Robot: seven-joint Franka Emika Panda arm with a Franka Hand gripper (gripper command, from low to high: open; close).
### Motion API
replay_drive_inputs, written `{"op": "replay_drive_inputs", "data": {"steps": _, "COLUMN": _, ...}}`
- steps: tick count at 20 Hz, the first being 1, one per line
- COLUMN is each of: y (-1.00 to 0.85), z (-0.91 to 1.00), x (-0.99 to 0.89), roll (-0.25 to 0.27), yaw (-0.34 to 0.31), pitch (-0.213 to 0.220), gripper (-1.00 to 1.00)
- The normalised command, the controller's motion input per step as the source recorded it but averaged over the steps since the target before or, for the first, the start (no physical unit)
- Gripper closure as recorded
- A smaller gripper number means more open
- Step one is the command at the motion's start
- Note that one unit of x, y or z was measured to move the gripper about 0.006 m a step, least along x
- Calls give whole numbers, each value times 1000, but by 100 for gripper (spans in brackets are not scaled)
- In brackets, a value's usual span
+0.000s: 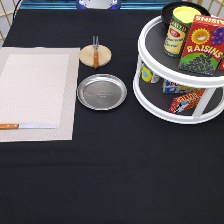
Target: Arrange plate and fork
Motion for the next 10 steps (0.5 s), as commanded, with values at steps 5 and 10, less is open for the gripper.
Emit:
{"op": "replay_drive_inputs", "data": {"steps": 5, "y": -295, "z": 57, "x": 949, "roll": 95, "yaw": 0, "pitch": 100, "gripper": -100}}
{"op": "replay_drive_inputs", "data": {"steps": 10, "y": -205, "z": -130, "x": 903, "roll": 11, "yaw": 0, "pitch": 51, "gripper": -100}}
